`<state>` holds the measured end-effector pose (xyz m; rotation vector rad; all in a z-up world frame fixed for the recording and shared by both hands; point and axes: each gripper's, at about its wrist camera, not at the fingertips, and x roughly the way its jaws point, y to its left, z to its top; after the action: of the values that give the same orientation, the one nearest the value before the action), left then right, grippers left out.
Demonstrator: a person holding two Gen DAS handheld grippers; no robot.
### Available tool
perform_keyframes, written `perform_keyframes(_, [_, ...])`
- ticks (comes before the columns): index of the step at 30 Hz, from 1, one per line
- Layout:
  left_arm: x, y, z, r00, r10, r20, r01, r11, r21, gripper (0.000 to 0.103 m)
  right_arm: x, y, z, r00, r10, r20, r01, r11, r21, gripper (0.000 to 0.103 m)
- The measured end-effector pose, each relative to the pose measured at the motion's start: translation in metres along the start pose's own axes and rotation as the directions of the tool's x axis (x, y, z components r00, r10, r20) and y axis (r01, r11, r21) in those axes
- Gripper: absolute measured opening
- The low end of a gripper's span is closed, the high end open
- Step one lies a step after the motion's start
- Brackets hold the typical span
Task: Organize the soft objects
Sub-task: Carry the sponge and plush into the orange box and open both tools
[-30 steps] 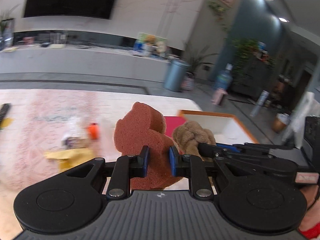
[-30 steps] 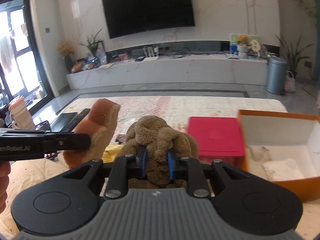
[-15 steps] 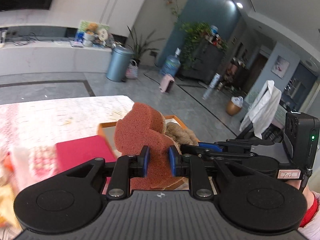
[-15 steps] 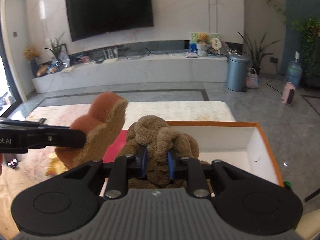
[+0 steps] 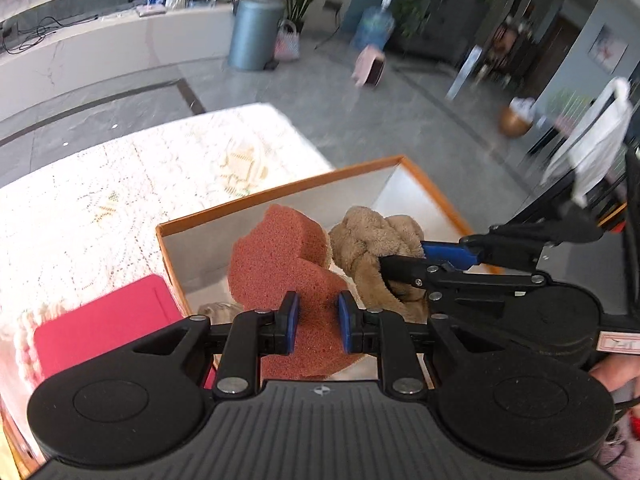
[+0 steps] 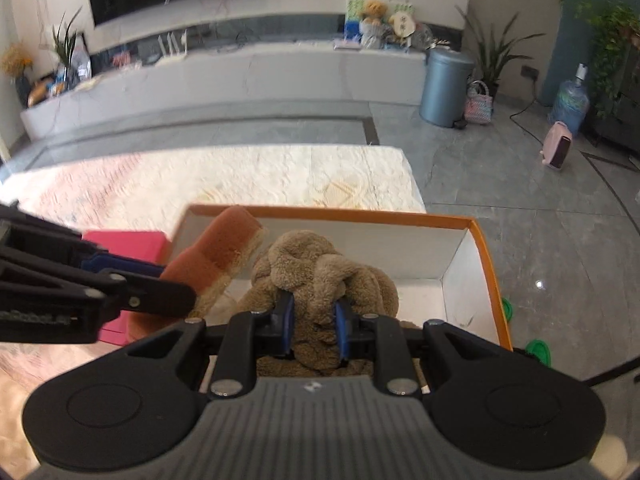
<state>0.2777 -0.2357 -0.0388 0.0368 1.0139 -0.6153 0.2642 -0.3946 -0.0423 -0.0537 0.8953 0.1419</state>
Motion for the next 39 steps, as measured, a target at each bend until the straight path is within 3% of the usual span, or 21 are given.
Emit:
perform_keyframes(9, [0.045,0.005,0.002,0.989,0.085,-0.124,-0.081,0.996,0.035,0.023,0.069,-0.010,0.009,0.992,-0.004,-0.129,-0.006,0.997,-0.081,0.020])
perform_keyframes(20, [0.065,0.012,-0.003,0.980,0.078,-0.181,-0.076,0.997,0.018,0.025,0.114,-0.007,0.007,0.969,0.023,-0.247,-0.052,0.992,-0.113,0.025])
perform_keyframes(27, [0.070,0.016,0.007,0.982,0.058,-0.180,-0.057,0.998,0.009,0.028,0.113,-0.007,0.006,0.966,0.018,-0.258,-0.047,0.993,-0.109,0.035])
perform_keyframes(31, [0.069,0.018,0.012,0.985,0.040,-0.167,-0.043,0.999,-0.011,0.038,0.107,-0.007,0.007,0.967,-0.008,-0.256,-0.023,0.993,-0.118,0.042])
perform_keyframes(34, [0.060,0.018,0.011,0.989,0.054,-0.140,-0.055,0.998,-0.002,0.051,0.097,-0.007,0.007,0.971,-0.041,-0.235,0.011,0.992,-0.125,0.053])
perform_keyframes(36, [0.053,0.015,0.010,0.991,0.058,-0.124,-0.058,0.998,0.004,0.052,0.091,-0.009,0.009,0.973,-0.055,-0.225,0.028,0.992,-0.122,0.059])
perform_keyframes(39, [0.038,0.013,0.008,0.994,0.040,-0.106,-0.040,0.999,0.002,0.052,0.078,-0.008,0.011,0.976,-0.067,-0.205,0.043,0.992,-0.120,0.059])
